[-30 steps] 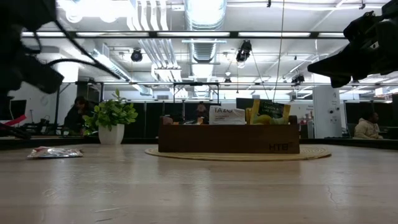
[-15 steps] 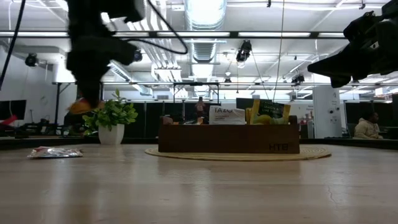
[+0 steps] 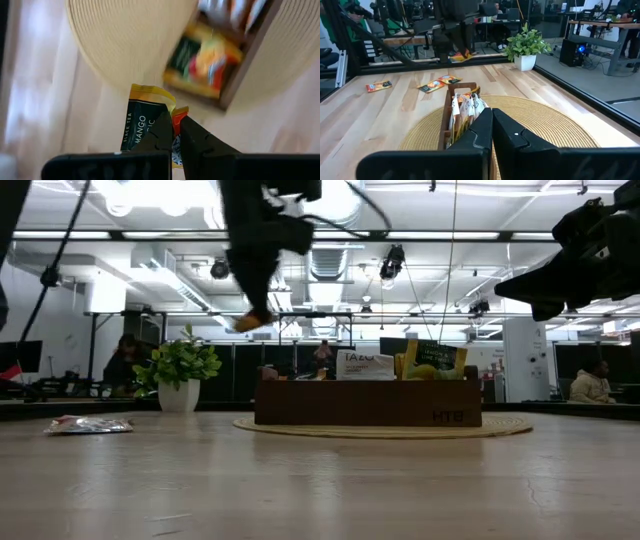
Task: Pick & Place Tea
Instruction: Put the orange tea bag into the left section of the wooden organizer
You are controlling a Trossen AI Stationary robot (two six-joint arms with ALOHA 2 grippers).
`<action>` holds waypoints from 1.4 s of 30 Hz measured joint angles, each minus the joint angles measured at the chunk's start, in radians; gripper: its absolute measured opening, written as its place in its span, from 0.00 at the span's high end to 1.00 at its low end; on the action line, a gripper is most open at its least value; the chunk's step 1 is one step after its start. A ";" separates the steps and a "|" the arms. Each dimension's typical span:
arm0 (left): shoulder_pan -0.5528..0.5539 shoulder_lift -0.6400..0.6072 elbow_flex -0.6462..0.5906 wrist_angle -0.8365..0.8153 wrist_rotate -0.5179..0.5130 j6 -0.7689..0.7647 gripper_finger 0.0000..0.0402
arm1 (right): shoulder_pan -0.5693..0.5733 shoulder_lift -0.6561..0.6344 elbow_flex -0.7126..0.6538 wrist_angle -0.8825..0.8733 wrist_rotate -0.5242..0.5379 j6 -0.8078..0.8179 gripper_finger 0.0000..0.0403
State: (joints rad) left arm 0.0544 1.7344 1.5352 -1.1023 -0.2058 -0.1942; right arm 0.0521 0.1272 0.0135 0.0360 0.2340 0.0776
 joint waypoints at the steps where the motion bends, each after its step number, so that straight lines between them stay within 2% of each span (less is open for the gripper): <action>1: -0.002 0.025 0.040 -0.001 -0.005 0.013 0.97 | 0.000 0.000 0.000 0.000 0.000 0.000 0.98; 5: -0.017 0.115 0.170 -0.001 -0.004 0.068 0.97 | 0.000 0.000 0.000 0.000 0.000 0.000 0.98; 8: -0.022 0.160 0.210 -0.002 -0.004 0.116 0.98 | 0.000 0.000 0.000 0.000 0.000 0.000 0.98; 17: -0.047 0.231 0.212 0.004 0.006 0.227 0.98 | 0.000 0.000 0.000 0.000 0.000 0.000 0.98; 26: -0.058 0.294 0.211 0.025 0.008 0.245 0.97 | 0.000 0.000 0.000 0.000 0.000 0.000 0.98; 36: -0.052 0.323 0.211 0.004 0.007 0.243 0.85 | 0.000 -0.001 0.000 0.000 0.000 0.000 0.98; 42: -0.027 0.323 0.211 -0.015 0.070 0.213 0.75 | 0.000 -0.001 0.000 0.000 0.000 0.000 0.98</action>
State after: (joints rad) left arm 0.0271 2.0571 1.7462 -1.1177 -0.1358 0.0184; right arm 0.0521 0.1265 0.0135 0.0357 0.2340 0.0776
